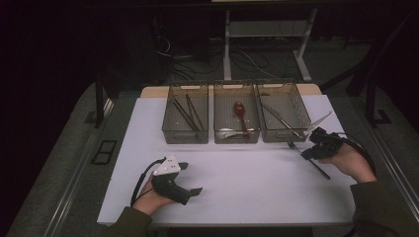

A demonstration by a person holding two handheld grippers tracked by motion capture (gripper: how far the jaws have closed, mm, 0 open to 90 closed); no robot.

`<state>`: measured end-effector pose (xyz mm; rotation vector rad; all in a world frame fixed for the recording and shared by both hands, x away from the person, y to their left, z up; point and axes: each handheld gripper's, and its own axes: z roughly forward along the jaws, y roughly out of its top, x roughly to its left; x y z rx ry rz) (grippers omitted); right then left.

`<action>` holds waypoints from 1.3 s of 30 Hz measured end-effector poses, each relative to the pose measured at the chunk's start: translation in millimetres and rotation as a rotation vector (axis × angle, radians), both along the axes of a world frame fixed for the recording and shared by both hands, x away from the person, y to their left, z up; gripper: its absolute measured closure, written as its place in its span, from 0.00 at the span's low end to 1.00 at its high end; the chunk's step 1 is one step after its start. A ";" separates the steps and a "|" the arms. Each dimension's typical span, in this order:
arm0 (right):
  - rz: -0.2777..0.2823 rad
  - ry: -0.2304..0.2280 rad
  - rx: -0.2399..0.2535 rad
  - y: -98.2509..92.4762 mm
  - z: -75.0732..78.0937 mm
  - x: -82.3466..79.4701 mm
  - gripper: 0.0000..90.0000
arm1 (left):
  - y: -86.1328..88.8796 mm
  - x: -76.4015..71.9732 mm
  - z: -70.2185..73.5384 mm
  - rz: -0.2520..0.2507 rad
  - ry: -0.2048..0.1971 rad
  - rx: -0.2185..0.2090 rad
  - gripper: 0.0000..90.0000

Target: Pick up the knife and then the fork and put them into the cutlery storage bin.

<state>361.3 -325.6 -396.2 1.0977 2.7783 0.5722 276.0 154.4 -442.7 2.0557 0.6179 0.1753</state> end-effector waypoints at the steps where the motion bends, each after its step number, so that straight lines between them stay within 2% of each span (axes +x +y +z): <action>1: -0.004 -0.010 0.020 -1.9 2.5 -0.5 0.94 | 0.0 0.0 -0.1 0.001 0.000 -0.002 0.00; 8: -0.051 -0.100 0.155 -13.0 19.3 -4.6 0.94 | 0.4 0.3 -0.1 0.003 -0.001 -0.005 0.00; 16: -0.144 -0.227 0.318 -24.6 37.8 -5.9 0.94 | 0.1 0.6 -0.5 0.006 0.002 -0.005 0.00; 20: -0.189 -0.280 0.381 -30.6 45.1 -2.9 0.94 | -0.2 0.8 -0.9 0.008 0.003 -0.004 0.00; 29: -0.259 -0.389 0.465 -31.1 66.5 19.0 0.94 | -0.1 1.0 -1.1 0.012 0.004 -0.003 0.00; 33: -0.286 -0.436 0.469 -24.3 75.0 35.5 0.94 | 0.3 1.0 -0.8 0.011 0.004 -0.003 0.00; 37: -0.309 -0.458 0.461 -19.1 76.7 54.7 0.94 | 0.4 0.7 -0.5 0.010 0.003 -0.005 0.00; 39: -0.319 -0.452 0.451 -16.7 74.6 64.4 0.94 | 0.3 0.8 -0.6 0.009 0.003 -0.004 0.00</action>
